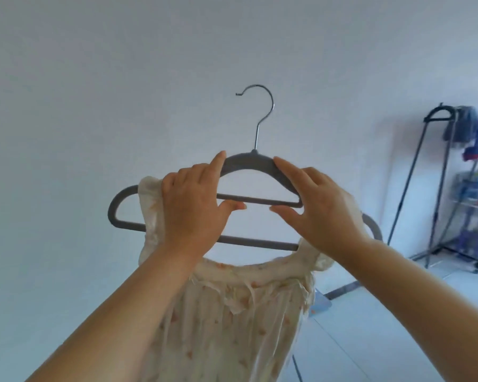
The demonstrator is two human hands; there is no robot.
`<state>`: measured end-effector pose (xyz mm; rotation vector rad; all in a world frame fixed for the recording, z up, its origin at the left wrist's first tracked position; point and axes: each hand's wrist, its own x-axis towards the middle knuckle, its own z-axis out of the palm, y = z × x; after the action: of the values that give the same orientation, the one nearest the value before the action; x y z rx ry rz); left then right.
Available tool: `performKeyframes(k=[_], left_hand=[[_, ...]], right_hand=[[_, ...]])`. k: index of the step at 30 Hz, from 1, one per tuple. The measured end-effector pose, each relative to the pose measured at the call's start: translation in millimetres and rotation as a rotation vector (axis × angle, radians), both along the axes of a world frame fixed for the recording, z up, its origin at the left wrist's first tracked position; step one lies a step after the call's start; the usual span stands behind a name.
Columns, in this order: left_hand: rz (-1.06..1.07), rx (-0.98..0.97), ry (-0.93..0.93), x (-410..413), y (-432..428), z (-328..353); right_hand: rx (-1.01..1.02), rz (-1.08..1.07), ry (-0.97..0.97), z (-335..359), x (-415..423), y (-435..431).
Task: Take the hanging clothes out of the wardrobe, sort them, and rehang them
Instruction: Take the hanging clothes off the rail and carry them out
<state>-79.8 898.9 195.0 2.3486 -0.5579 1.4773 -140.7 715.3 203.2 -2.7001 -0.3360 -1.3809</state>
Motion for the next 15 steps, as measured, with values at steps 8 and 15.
performKeyframes(k=[8,15], left_hand=[[-0.327,-0.009,-0.033,-44.3,-219.4,-17.7],[-0.615,-0.03,0.007,-111.6,-389.8,-45.4]], right_hand=[[-0.006,-0.283,0.008,-11.8,-96.9,-193.0],[-0.057,-0.581,-0.01,-31.6,-201.8,-328.5]])
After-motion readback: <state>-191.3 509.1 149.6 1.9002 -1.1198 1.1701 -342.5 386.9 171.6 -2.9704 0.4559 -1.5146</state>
